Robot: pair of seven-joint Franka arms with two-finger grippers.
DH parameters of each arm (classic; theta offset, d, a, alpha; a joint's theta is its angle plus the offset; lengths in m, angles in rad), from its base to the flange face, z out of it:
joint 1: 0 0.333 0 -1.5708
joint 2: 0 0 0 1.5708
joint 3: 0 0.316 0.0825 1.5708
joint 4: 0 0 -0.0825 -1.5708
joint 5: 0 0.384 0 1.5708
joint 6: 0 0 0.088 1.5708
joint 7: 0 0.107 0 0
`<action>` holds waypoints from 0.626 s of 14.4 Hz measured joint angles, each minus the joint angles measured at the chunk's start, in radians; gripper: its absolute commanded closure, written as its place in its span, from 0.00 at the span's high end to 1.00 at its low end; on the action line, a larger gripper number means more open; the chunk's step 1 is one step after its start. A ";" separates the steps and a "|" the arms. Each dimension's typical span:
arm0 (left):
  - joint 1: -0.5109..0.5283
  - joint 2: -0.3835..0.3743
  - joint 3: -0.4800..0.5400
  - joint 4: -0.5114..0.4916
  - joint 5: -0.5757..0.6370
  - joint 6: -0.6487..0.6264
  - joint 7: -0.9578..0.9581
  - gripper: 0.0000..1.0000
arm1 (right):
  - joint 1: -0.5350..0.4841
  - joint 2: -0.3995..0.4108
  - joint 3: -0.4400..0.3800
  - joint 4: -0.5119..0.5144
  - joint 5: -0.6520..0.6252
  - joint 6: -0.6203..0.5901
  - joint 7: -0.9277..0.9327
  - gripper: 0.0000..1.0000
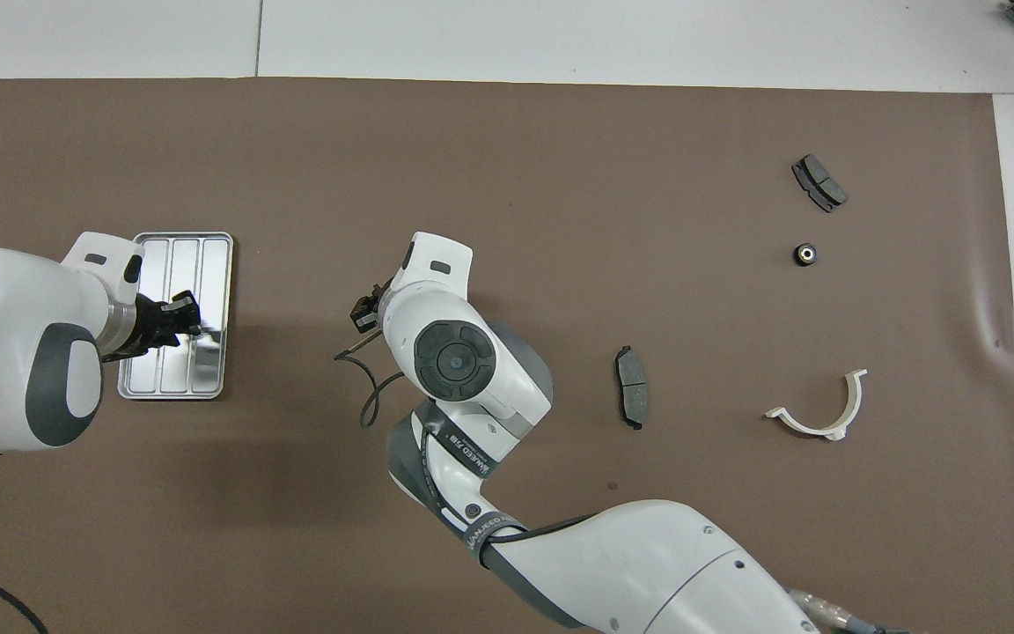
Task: Pick bearing gear from pile to tray
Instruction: 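Set the second bearing at center with the right gripper while the left gripper withdraws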
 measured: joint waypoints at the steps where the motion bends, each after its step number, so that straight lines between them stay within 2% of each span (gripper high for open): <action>1: 0.000 -0.005 0.000 0.007 0.000 -0.004 0.000 1.00 | -0.018 -0.001 -0.002 0.002 0.000 -0.005 0.000 1.00; 3: 0.000 -0.022 0.000 0.056 0.000 -0.050 0.000 1.00 | -0.084 -0.006 -0.005 0.008 0.000 -0.044 0.000 1.00; 5: -0.021 -0.029 -0.003 0.156 -0.001 -0.127 -0.003 1.00 | -0.162 -0.034 -0.005 0.017 0.000 -0.136 -0.013 1.00; 7: -0.086 -0.027 -0.005 0.204 -0.002 -0.136 -0.079 1.00 | -0.241 -0.078 -0.007 0.022 0.000 -0.242 -0.068 1.00; 9: -0.184 -0.016 -0.008 0.210 -0.002 -0.102 -0.211 1.00 | -0.340 -0.122 -0.007 0.022 0.000 -0.336 -0.163 1.00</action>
